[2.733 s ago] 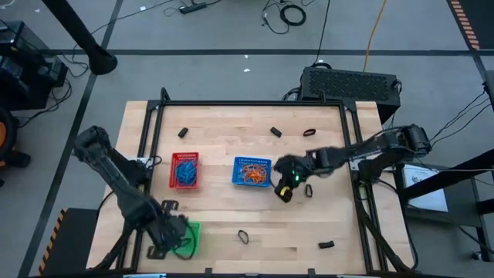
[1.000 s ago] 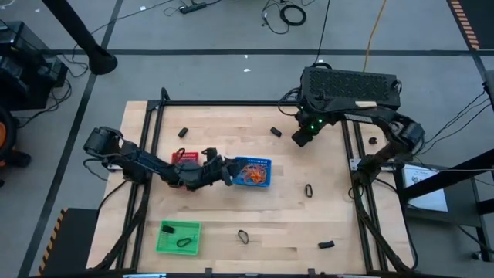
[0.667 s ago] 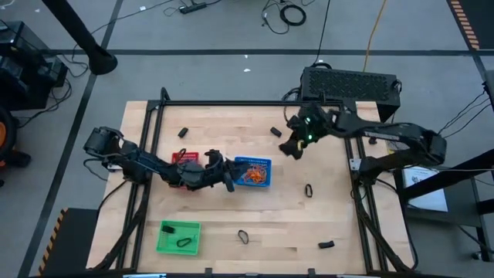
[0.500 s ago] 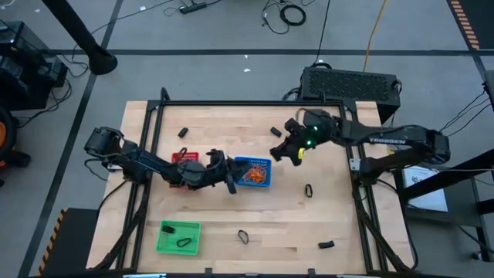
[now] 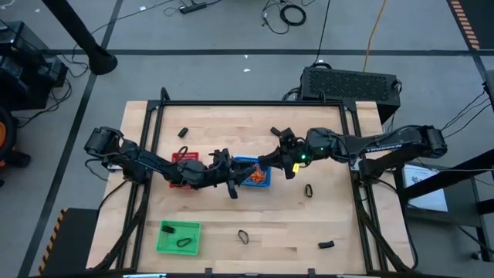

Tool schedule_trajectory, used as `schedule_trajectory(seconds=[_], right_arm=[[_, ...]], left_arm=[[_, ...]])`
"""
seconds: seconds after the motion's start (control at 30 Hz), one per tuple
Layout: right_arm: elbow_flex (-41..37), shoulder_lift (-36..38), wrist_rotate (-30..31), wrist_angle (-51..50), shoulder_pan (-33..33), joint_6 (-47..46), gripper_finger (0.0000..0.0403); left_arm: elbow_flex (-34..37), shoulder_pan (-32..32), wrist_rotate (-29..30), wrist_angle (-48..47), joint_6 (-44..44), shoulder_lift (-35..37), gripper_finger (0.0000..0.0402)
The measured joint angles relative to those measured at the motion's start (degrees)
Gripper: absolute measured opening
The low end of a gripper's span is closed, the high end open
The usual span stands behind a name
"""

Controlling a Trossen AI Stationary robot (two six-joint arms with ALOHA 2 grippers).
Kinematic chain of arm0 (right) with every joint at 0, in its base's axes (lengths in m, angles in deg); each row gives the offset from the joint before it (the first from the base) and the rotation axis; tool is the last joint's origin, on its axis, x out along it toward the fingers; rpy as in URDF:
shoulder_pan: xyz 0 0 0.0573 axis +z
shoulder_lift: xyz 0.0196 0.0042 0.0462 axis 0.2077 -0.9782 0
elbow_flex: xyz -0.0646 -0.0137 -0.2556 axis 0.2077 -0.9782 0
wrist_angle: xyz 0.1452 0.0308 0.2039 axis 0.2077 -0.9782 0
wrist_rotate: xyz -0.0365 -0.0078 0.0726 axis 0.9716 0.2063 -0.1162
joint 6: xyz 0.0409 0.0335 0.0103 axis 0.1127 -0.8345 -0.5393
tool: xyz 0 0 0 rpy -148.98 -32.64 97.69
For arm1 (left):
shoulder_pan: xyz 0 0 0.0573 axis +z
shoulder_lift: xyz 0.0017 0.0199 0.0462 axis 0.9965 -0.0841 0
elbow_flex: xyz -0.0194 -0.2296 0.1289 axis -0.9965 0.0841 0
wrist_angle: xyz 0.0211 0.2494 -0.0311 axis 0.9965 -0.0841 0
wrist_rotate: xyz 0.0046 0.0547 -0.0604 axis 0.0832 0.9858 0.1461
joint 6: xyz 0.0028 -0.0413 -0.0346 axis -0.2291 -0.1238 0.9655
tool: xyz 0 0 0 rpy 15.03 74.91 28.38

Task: Sort rubber bands into baskets

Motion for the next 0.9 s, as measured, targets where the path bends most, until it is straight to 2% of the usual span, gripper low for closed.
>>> schedule_trajectory(seconds=[0.3, 0.6, 0.9], right_arm=[[0.0, -2.4, 8.3, 3.3, 3.6, -2.5, 0.0000], [0.0, -6.2, 11.3, 8.6, 5.2, -3.8, 0.0000], [-0.1, -7.9, 11.3, 12.4, 5.9, -4.0, 0.0000]], left_arm=[[0.0, 0.0, 0.0, 0.2, 0.0, 0.0, 0.0129], [0.0, 0.0, -0.2, 0.1, 0.0, 0.0, 0.0129], [0.0, 0.0, -1.3, -2.2, 0.2, 0.0, 0.0129]])
